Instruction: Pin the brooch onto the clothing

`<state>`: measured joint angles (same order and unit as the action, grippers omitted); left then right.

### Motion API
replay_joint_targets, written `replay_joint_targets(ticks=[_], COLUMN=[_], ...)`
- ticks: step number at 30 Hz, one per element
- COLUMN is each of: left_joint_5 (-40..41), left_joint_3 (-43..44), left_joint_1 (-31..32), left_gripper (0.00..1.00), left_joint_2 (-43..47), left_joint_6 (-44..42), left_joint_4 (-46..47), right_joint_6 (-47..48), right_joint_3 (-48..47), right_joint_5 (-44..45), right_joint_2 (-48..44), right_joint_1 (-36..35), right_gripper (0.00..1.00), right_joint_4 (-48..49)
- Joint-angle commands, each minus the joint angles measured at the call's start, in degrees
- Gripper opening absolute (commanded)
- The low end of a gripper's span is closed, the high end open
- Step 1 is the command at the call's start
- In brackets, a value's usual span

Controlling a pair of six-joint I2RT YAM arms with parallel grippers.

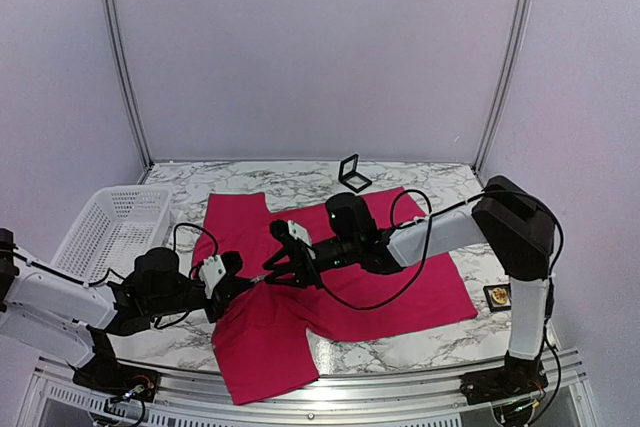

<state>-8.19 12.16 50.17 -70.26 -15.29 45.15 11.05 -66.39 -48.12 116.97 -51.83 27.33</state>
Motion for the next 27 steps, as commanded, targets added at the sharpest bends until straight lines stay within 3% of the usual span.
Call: replay_joint_targets(ticks=[1, 8, 13, 18, 22, 27], left_joint_5=[9.3, 23.5, 32.2, 36.5, 31.7, 25.1], left_joint_3=[0.2, 2.7, 6.1, 7.7, 8.4, 9.6], left_joint_1=[2.8, 12.0, 18.2, 21.1, 21.3, 21.1], left_gripper=[0.0, 0.02, 0.35, 0.65, 0.77, 0.9], left_joint_2=[-2.1, -8.2, -12.1, -8.9, -2.6, 5.6], left_joint_6=[-5.4, -14.0, -14.5, -11.3, -6.2, -0.6], left_joint_4=[-0.1, -3.1, -6.0, -11.3, -17.9, -23.5], right_joint_6=[2.3, 2.8, 2.6, 1.6, -1.5, -9.4], right_joint_3=[1.0, 5.1, 8.4, 11.7, 13.8, 11.7], right_joint_5=[3.9, 13.3, 18.7, 23.3, 29.6, 39.4], right_joint_2=[-5.0, -10.3, -14.9, -19.3, -22.3, -22.8], right_joint_1=[1.3, 1.9, 1.8, 1.9, 2.2, 5.5], right_gripper=[0.31, 0.31, 0.31, 0.31, 0.31, 0.29], right_joint_4=[-3.2, -4.8, -6.3, -9.3, -11.1, -20.5])
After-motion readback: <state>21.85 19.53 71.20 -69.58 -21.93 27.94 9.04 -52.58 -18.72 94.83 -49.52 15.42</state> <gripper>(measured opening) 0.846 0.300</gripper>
